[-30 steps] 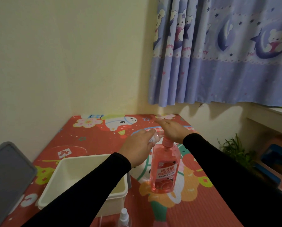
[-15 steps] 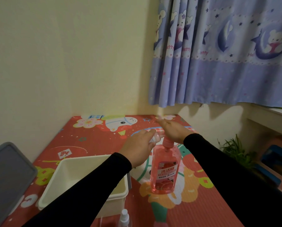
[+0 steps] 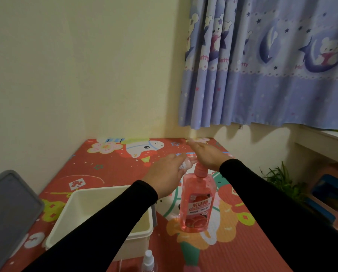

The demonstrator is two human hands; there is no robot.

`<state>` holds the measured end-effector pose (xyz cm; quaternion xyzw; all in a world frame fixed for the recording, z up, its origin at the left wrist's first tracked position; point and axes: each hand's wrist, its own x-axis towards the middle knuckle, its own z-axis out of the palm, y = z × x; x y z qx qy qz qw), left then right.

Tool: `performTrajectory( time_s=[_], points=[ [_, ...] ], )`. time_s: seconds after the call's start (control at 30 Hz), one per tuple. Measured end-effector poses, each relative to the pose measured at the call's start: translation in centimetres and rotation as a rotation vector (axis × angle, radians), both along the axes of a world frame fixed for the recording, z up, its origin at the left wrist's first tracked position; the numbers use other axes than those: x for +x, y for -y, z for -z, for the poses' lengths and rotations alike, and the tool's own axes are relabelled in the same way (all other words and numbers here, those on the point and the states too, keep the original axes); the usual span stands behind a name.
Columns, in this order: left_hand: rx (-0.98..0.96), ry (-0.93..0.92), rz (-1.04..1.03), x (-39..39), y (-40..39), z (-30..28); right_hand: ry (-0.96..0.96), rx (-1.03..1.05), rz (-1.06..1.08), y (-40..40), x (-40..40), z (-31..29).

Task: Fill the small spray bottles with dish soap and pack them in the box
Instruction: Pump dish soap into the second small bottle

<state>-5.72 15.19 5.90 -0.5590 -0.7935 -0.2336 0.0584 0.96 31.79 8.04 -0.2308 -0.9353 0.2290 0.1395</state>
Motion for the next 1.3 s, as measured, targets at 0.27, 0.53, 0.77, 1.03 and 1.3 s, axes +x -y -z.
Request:
performTrajectory(
  time_s=[0.27, 0.53, 0.77, 1.03, 1.3],
  points=[
    [-0.007, 0.015, 0.016, 0.0, 0.1, -0.1, 0.018, -0.025, 0.018, 0.2, 0.2, -0.2],
    [-0.001, 0.0, -0.003, 0.1, 0.2, -0.1, 0.013, -0.02, 0.013, -0.4, -0.3, 0.3],
    [-0.034, 0.001, -0.003, 0.1, 0.2, 0.1, 0.044, -0.024, 0.018, 0.0, 0.1, 0.3],
    [0.006, 0.003, 0.004, -0.2, 0.0, -0.2, 0.009, -0.005, 0.021, -0.2, 0.0, -0.5],
    [-0.043, 0.002, 0.008, 0.3, 0.4, 0.0, 0.037, -0.025, 0.012, -0.1, 0.1, 0.6]
  ],
)
